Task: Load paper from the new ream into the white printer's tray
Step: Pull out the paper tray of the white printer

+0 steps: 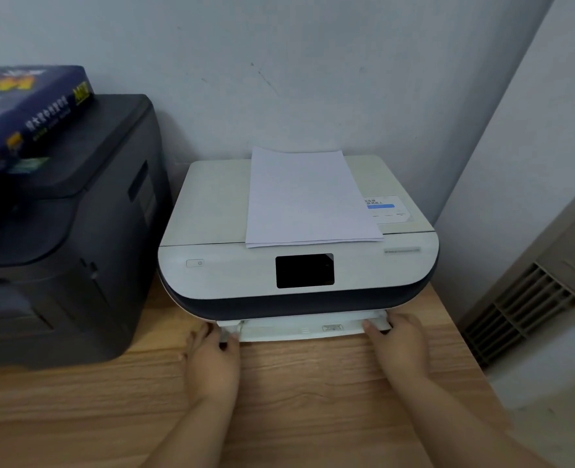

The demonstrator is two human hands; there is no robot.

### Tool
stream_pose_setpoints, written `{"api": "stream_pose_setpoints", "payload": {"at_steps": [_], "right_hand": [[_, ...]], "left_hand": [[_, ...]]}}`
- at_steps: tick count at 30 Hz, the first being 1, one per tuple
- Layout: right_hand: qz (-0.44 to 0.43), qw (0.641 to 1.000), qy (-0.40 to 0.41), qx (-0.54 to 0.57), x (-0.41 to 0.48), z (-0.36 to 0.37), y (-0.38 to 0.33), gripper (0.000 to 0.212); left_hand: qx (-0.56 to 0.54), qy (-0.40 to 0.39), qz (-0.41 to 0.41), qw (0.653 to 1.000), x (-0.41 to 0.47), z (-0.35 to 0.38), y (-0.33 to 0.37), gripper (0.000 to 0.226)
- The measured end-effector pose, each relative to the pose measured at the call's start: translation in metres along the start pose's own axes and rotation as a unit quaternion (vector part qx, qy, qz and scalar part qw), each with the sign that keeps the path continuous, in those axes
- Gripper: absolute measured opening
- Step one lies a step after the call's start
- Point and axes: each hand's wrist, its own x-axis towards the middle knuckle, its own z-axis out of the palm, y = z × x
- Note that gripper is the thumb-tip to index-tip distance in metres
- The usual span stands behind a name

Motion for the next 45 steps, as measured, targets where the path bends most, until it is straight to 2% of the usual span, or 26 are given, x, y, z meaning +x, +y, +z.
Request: {"api": "stream_pose_setpoints", "payload": {"at_steps": [6,14,19,24,28,31,34,37,41,45], "right_hand": [[-0.015,1.000,0.002,0.002,-0.008,-0.001,0.012,0.036],[-0.010,1.000,0.005,-0.007,-0.025,-0.005,0.021,0.038],[-0.013,1.000,0.006,-0.014,-0.036,-0.009,0.028,0.037],[-0.010,0.999,-0.005,-0.030,-0.047,-0.015,0.032,0.035],[0.000,0.999,-0.046,-0.029,-0.046,-0.022,0.029,0.042],[0.004,0.993,-0.116,0.005,-0.037,-0.030,0.020,0.053],[0.001,0.987,-0.162,0.015,-0.033,-0.035,0.016,0.048],[0.002,0.982,-0.179,0.051,-0.035,-0.038,0.022,0.049],[-0.011,0.977,-0.193,0.090,-0.044,-0.043,0.028,0.040],[-0.004,0.978,-0.185,0.092,-0.051,-0.043,0.036,0.047]], "left_hand": [[-0.060,0.004,0.010,0.998,-0.010,-0.009,-0.005,0.039],[-0.020,-0.011,0.052,0.998,-0.022,-0.017,-0.012,0.029],[0.044,-0.102,0.117,0.987,-0.019,-0.024,-0.021,0.048],[0.064,-0.171,0.142,0.973,-0.021,-0.031,-0.022,0.049],[0.058,-0.191,0.149,0.969,-0.023,-0.036,-0.024,0.051],[0.075,-0.207,0.148,0.964,-0.024,-0.037,-0.022,0.057],[0.092,-0.229,0.147,0.958,-0.024,-0.040,-0.020,0.062],[0.080,-0.241,0.153,0.955,-0.025,-0.042,-0.022,0.063],[0.065,-0.257,0.164,0.950,-0.029,-0.046,-0.026,0.062],[0.043,-0.265,0.173,0.948,-0.034,-0.050,-0.036,0.054]]}}
